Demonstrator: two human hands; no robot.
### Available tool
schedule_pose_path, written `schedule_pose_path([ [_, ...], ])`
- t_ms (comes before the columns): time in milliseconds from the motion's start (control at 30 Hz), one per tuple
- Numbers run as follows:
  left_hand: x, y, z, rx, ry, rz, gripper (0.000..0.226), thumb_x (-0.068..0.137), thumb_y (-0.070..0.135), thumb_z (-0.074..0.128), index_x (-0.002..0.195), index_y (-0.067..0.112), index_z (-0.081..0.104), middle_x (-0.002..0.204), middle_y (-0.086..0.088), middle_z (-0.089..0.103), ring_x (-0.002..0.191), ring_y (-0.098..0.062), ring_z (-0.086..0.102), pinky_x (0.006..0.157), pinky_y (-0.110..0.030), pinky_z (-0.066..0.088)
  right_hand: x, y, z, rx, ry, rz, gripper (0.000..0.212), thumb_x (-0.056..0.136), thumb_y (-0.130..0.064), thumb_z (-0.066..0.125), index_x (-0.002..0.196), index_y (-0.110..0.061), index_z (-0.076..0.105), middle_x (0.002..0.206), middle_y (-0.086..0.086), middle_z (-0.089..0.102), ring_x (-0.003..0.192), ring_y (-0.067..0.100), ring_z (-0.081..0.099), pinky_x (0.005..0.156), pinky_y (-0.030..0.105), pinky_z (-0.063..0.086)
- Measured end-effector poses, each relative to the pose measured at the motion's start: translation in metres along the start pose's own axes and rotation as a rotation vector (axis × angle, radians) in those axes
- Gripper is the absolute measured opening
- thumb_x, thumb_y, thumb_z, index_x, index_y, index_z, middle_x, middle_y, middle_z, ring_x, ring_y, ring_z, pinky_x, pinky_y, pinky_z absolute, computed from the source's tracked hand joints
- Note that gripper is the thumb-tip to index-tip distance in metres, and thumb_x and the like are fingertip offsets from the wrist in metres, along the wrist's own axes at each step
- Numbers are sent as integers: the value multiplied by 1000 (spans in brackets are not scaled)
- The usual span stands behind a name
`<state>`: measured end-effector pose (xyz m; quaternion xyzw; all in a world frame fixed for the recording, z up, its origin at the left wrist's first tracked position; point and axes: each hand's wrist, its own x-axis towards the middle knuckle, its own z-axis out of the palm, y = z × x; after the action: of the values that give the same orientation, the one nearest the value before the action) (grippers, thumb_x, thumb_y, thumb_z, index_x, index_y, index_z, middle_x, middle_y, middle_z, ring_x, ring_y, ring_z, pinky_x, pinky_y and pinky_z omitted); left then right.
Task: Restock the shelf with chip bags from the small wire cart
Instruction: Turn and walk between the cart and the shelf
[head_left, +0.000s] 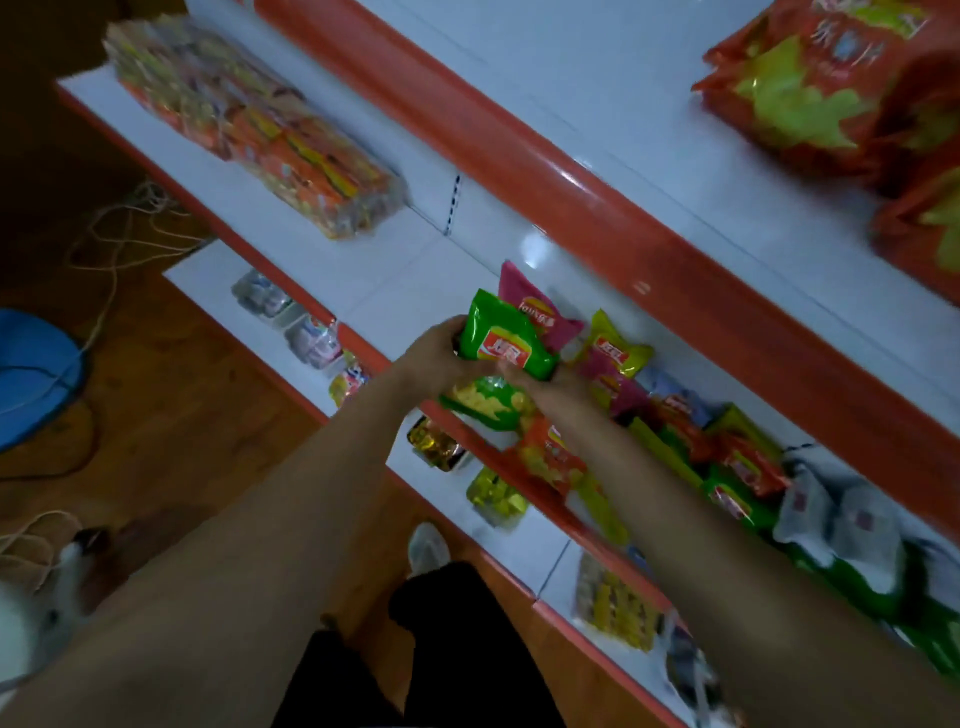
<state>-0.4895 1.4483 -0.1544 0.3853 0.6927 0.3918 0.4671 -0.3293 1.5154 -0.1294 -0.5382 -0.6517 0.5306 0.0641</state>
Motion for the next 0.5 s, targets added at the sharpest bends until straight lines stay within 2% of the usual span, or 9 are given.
schedule_pose_path([
  [67, 43, 3, 1, 5, 52, 25, 58, 81, 27, 79, 132, 15, 55, 121, -2, 65, 106, -18, 63, 93, -30, 50, 39, 1, -12, -58, 16, -58, 45, 80, -52, 72, 110, -19, 69, 102, -7, 73, 98, 12, 68, 79, 20, 55],
  [133, 79, 8, 0, -39, 102, 63, 57, 79, 26, 81, 130, 14, 56, 119, -2, 66, 106, -20, 65, 94, -35, 52, 66, 1, -24, -72, 59, -107, 51, 81, -51, 70, 118, -16, 68, 114, 1, 72, 107, 14, 66, 96, 32, 52],
  [200, 112, 15, -3, -71, 131, 98, 55, 79, 22, 81, 128, 12, 57, 113, -1, 66, 99, -18, 66, 86, -28, 55, 86, 2, -35, -106, 88, -135, 55, 89, -47, 63, 132, -12, 58, 131, 5, 63, 121, 18, 58, 102, 34, 45],
  [267, 137, 17, 1, -66, 135, 122, 54, 79, 17, 80, 128, 9, 58, 111, -1, 66, 95, -14, 64, 74, -16, 53, 97, 4, -49, -117, 124, -62, 53, 98, -39, 53, 137, -4, 49, 138, 11, 55, 128, 25, 51, 91, 28, 46],
  [300, 148, 13, 6, -53, 126, 127, 53, 80, 15, 79, 128, 8, 59, 112, -1, 66, 95, -13, 64, 71, -12, 52, 106, 10, -59, -118, 126, -35, 46, 102, -33, 46, 129, 4, 52, 135, 19, 55, 126, 31, 50, 79, 23, 46],
  [367, 167, -2, 25, 34, 51, 97, 49, 82, 15, 78, 127, 5, 60, 110, -1, 65, 97, -13, 62, 68, -8, 52, 102, 10, -62, -167, 142, 23, 36, 106, -20, 35, 92, 4, 58, 114, 31, 57, 114, 37, 52, 51, 16, 37],
  [400, 173, -12, 38, 111, -16, 61, 49, 82, 19, 78, 126, 6, 60, 110, -2, 66, 98, -14, 62, 74, -12, 55, 108, 22, -64, -177, 161, 38, 36, 106, -17, 34, 87, 1, 59, 112, 34, 57, 111, 39, 53, 50, 18, 33],
  [433, 179, -22, 52, 189, -92, 12, 51, 81, 25, 80, 126, 8, 61, 113, -4, 67, 101, -16, 64, 85, -20, 55, 115, 38, -65, -183, 203, 16, 36, 106, -19, 36, 91, 3, 61, 111, 34, 58, 109, 38, 56, 56, 21, 32],
  [500, 185, -34, 71, 340, -185, -67, 73, 74, 44, 82, 134, 15, 54, 128, -10, 63, 117, -25, 61, 103, -34, 49, 118, 61, -65, -220, 256, -40, 31, 104, -33, 39, 93, -12, 59, 96, 14, 60, 97, 25, 56, 72, 23, 37],
])
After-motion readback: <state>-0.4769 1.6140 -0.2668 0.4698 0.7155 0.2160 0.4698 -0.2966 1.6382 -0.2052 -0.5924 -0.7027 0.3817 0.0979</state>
